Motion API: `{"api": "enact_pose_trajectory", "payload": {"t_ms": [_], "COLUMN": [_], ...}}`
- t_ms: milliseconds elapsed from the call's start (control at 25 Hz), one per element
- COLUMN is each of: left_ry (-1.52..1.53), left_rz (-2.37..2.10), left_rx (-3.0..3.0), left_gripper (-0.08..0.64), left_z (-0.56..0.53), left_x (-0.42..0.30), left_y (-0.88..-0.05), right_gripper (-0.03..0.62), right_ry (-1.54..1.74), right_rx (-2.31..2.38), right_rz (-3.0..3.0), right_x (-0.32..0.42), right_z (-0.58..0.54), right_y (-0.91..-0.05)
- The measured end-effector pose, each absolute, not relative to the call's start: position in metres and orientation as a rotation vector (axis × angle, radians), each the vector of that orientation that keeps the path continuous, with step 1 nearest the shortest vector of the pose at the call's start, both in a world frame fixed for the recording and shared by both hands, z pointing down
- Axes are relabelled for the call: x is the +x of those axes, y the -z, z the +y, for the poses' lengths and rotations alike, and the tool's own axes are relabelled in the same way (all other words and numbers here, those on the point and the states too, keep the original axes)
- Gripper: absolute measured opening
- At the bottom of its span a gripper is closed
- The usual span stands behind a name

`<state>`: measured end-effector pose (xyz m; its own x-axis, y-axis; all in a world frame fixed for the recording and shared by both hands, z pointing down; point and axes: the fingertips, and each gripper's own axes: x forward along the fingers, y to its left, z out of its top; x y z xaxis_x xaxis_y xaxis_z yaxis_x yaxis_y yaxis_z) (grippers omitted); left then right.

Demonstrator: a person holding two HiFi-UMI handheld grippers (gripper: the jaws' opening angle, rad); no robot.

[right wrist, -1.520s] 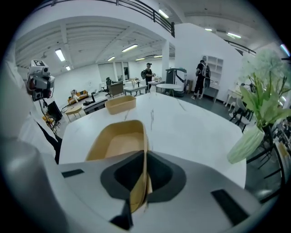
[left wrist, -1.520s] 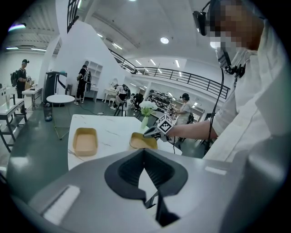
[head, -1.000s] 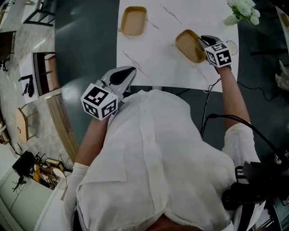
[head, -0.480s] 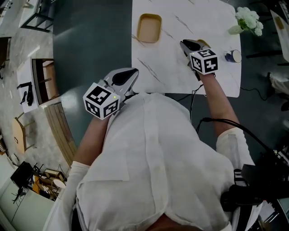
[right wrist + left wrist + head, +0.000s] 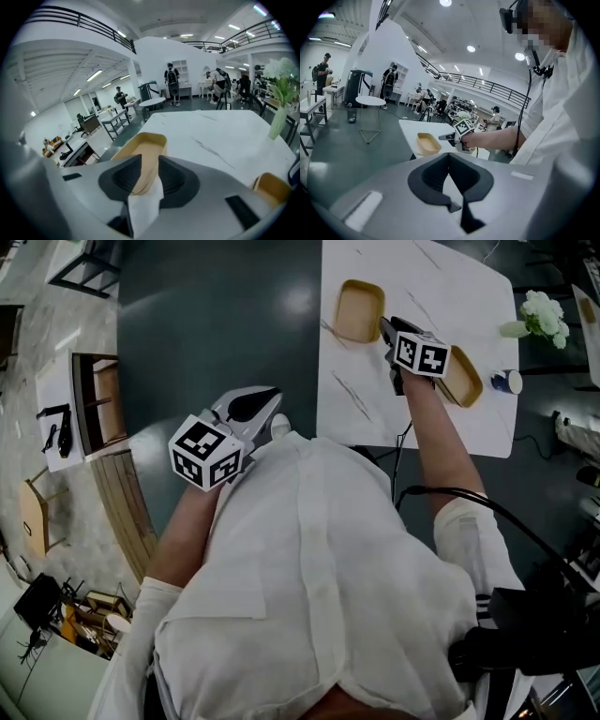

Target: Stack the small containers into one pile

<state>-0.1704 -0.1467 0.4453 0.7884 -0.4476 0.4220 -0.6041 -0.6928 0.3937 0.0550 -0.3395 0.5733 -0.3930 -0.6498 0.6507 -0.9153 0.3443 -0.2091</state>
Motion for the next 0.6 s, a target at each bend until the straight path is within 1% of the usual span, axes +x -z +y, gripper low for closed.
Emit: {"api": "enact_pose_trajectory", "payload": {"t_ms": [200,440,520,600], "left_ry": [-0.420,-0.447,-0.453,-0.451], "left_rz": [-0.764,-0.732,-0.737,-0.748], "left_rx": [2.445,2.433,2.433,2.432], "left_gripper": [0.007,0.007,0.007,0.006], "left_z": [-0.146,-0.142,-0.144,-0.145], "left_x": [-0.204,-0.218,-0.224,-0.229], "left_y": [-0.451,-0.458,-0.458,-0.457], "right_gripper": [0.098,0.093,0.047,0.031], "right_ry": [-0.834,-0.898,-0.891,-0.885], "right_rx": [1.479,1.537,1.550,1.565], "right_rz": [-2.046,-1.974,-1.959,-1.952], "right_x": [0.057,0.061,0.061,0.061], "right_z": [-0.355,-0.359,-0.359,-0.358], "right_y": [-0.597,-0.619,-0.620,-0.619]}}
